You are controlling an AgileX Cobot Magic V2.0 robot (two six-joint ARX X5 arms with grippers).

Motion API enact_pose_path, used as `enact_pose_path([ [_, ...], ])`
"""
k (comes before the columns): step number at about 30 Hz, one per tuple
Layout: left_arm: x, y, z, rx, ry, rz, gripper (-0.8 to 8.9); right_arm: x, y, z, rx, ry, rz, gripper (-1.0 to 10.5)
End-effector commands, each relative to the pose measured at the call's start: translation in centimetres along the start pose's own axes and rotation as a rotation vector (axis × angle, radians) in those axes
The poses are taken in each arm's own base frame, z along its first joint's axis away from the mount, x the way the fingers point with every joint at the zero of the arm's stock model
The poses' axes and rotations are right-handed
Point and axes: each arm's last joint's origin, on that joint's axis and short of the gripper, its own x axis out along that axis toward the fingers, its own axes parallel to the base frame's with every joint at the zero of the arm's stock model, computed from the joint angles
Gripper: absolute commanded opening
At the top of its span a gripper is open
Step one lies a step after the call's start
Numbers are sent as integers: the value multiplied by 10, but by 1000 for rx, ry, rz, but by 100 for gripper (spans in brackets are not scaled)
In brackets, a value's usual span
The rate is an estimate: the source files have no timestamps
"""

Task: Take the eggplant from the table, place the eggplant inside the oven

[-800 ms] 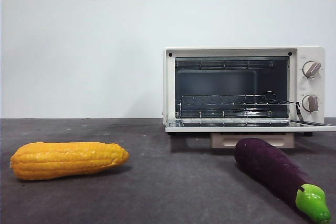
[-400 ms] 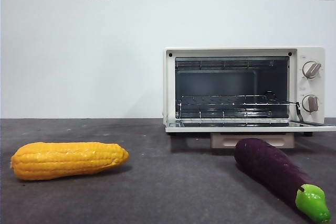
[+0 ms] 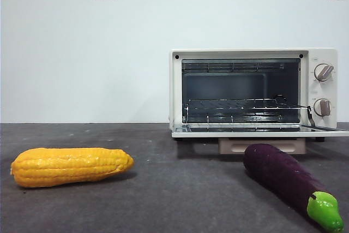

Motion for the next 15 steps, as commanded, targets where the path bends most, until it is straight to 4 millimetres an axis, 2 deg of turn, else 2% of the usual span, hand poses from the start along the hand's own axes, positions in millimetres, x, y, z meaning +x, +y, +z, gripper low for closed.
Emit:
enact_pose_path([
  [1,15,3,-27,-76,10,-4,-6,2,1,0,-12,18,-11,563],
  [3,25,5,-45,-102,28,-6,-6,4,1,0,-12,36,-15,563],
  [7,39,6,-66,-131,59,-66,-6,9,1,1,-15,68,-21,563],
  [15,44,5,-67,-132,22,-106,-6,30,-2,4,2,192,-19,556],
])
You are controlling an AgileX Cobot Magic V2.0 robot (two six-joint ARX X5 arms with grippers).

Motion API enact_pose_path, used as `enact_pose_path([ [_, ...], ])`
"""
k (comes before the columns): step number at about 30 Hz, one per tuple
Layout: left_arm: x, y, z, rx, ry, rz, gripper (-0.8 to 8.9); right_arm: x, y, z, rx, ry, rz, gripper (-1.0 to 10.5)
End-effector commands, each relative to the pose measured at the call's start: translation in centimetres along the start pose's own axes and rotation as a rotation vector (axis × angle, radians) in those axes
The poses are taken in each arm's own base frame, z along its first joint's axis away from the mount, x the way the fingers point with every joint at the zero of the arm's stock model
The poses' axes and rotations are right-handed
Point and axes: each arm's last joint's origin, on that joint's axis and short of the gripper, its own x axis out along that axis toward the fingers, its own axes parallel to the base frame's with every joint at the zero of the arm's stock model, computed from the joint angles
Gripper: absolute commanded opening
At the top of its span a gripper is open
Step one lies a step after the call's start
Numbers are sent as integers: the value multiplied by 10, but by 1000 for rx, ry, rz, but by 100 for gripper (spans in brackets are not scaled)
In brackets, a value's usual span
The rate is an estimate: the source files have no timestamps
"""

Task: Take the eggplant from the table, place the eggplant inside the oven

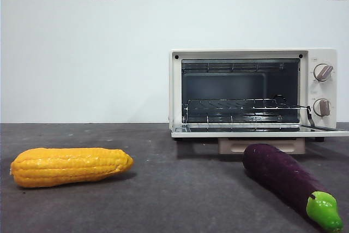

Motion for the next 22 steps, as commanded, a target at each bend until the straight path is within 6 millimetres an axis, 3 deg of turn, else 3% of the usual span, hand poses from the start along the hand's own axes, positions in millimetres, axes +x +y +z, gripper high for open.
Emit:
enact_pose_path([
  [1,0,-1,1,-10,-9,-11,-6,9,0,3,-6,51,-4,552],
  [9,2,-4,1,-4,-6,-32,-6,50,2,-1,-36,202,13,522],
  [22,2,-4,-2,-16,17,-34,-6,135,-9,-44,69,265,-11,523],
])
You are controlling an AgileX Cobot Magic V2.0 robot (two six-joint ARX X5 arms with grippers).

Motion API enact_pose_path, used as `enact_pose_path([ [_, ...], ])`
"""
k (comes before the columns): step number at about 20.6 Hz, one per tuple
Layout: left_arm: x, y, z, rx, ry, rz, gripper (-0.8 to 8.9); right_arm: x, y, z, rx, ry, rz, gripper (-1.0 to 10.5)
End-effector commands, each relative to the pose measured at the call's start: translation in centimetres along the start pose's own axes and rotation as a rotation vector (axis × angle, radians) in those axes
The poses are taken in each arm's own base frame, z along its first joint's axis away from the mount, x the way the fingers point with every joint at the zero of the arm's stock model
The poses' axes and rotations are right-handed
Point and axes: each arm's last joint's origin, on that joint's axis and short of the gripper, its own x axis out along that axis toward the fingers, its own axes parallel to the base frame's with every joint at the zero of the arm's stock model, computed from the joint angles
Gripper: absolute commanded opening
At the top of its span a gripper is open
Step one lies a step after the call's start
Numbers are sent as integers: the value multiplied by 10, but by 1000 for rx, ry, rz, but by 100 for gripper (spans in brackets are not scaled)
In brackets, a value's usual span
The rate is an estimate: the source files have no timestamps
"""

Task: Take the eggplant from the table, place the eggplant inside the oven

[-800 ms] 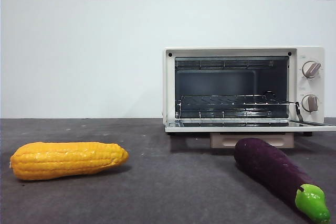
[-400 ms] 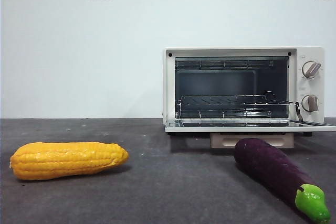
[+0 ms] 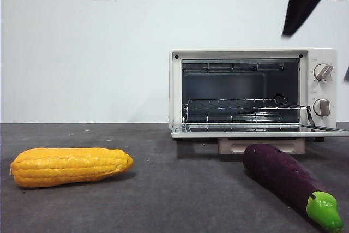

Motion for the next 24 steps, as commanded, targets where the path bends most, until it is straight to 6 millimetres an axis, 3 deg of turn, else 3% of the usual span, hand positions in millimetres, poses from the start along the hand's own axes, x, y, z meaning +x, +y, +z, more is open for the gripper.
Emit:
enact_pose_path([
  [1,0,-1,-1,-5,6,-8,-6,20,-2,-9,65,20,-9,523],
  [15,0,-1,-2,-1,18,-16,-6,84,1,-43,144,53,-84,523],
  [21,1,-2,-3,5,25,-23,-6,110,4,-45,159,83,-135,518],
  [24,1,-2,-4,14,38,-24,-6,122,4,-45,171,109,-161,388],
])
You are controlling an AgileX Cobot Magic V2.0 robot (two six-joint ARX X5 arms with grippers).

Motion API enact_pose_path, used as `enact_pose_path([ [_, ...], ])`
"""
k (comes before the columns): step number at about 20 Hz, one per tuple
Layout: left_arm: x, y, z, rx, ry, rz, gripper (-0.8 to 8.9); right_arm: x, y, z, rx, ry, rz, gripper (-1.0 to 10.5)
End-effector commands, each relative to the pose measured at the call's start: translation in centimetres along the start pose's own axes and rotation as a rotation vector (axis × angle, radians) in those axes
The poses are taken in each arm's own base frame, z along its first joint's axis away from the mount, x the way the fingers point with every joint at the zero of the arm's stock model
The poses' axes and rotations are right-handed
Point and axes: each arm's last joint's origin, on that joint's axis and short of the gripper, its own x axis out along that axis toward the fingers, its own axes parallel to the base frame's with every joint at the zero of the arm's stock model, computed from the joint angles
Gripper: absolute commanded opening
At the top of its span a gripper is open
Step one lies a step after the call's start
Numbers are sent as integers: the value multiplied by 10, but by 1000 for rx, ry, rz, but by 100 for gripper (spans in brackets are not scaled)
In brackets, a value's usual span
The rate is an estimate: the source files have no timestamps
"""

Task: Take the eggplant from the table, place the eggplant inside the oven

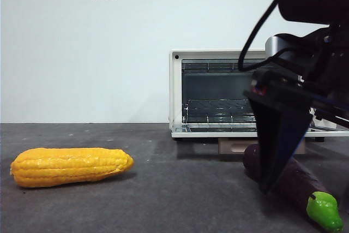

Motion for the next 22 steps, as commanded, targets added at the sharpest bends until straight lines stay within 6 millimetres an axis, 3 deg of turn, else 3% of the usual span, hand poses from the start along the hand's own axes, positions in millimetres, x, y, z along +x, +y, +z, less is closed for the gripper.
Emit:
enact_pose_path([
  [1,0,-1,-1,26,7,-8,-6,13,1,-5,17,44,-26,338],
  [5,0,-1,-1,28,9,-8,-6,16,8,-10,-28,30,-88,128],
  [11,0,-1,-2,27,10,-8,-6,9,14,-11,-53,32,-129,119],
  [22,0,-1,-2,32,16,-9,-6,-71,30,5,-63,-161,-117,94],
])
